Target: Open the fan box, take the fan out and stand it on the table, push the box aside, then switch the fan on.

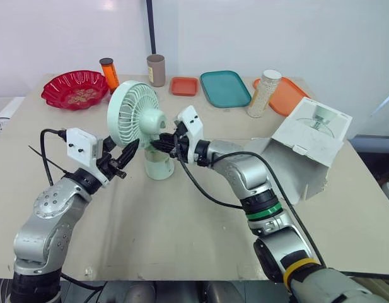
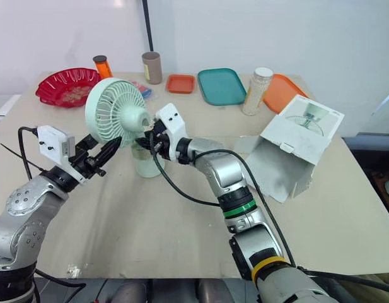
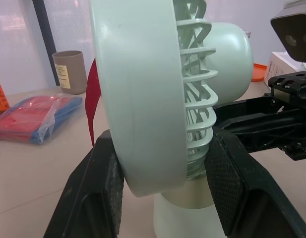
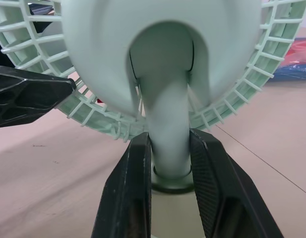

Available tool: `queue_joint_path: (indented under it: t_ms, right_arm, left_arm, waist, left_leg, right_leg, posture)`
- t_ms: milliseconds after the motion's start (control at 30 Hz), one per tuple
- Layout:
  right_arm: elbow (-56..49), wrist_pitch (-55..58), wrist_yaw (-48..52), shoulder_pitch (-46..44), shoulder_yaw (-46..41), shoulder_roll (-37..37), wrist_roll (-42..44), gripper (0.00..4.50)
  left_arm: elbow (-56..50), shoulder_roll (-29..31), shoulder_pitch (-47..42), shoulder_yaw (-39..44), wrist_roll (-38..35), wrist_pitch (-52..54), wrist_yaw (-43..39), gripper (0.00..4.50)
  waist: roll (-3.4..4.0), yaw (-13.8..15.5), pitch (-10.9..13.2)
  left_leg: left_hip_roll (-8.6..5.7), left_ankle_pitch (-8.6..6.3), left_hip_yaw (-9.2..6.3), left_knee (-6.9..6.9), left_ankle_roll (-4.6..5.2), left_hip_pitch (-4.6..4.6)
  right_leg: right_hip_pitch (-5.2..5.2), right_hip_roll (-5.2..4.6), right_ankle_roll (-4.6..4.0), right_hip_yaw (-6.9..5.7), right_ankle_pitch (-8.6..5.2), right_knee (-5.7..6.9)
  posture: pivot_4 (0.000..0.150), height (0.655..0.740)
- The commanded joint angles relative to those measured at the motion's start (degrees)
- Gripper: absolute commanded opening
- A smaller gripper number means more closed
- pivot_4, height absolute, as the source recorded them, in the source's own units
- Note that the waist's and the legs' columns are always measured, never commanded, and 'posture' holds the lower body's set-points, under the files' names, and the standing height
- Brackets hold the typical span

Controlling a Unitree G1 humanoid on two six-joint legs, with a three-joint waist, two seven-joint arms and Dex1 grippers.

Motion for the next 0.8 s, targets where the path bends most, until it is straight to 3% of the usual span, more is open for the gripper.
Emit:
queue_joint_path:
  t_ms: [33, 467, 600, 800]
  right_arm:
    - [-1.18, -0.82, 0.82, -1.35, 0.05, 0.61, 0.34, 1.41]
    - [-1.08, -0.88, 0.77, -1.36, -0.21, 1.02, 0.21, 1.41]
    - [-1.63, -0.99, 1.04, -1.19, -0.35, 1.24, 0.59, 0.44]
    - [-1.08, -1.41, 0.84, -1.38, -0.14, 1.04, -0.09, 0.35]
  left_arm:
    - [-2.34, 0.09, -0.59, 1.38, 0.28, -1.57, 0.2, 1.86]
    - [-2.52, -0.26, -0.32, 1.39, 0.13, -1.44, 0.15, 1.86]
    - [-2.48, -0.35, -0.34, 1.22, 0.4, -1.64, 0.07, 1.86]
    - [-2.62, -0.56, 0.1, 0.98, 0.49, -1.66, -0.14, 1.86]
  waist:
    - [0.0, 0.0, 0.0]
    - [0.0, 0.01, 0.0]
    - [0.0, 0.01, 0.0]
    - [0.0, 0.01, 0.0]
  left_leg:
    - [0.0, 0.0, 0.0, 0.0, 0.0, 0.0]
    - [-0.01, 0.0, 0.0, 0.0, 0.0, 0.0]
    - [-0.01, 0.0, 0.0, 0.0, 0.0, 0.0]
    - [-0.01, 0.0, 0.0, 0.0, 0.0, 0.0]
  right_leg:
    - [0.0, 0.0, 0.0, 0.0, 0.0, 0.0]
    - [0.0, -0.01, 0.0, 0.0, 0.0, 0.01]
    - [0.0, -0.01, 0.0, 0.0, 0.0, 0.01]
    - [0.0, -0.01, 0.0, 0.0, 0.0, 0.0]
  posture:
    - [0.15, 0.74]
    - [0.15, 0.74]
    - [0.15, 0.74]
    - [0.15, 0.74]
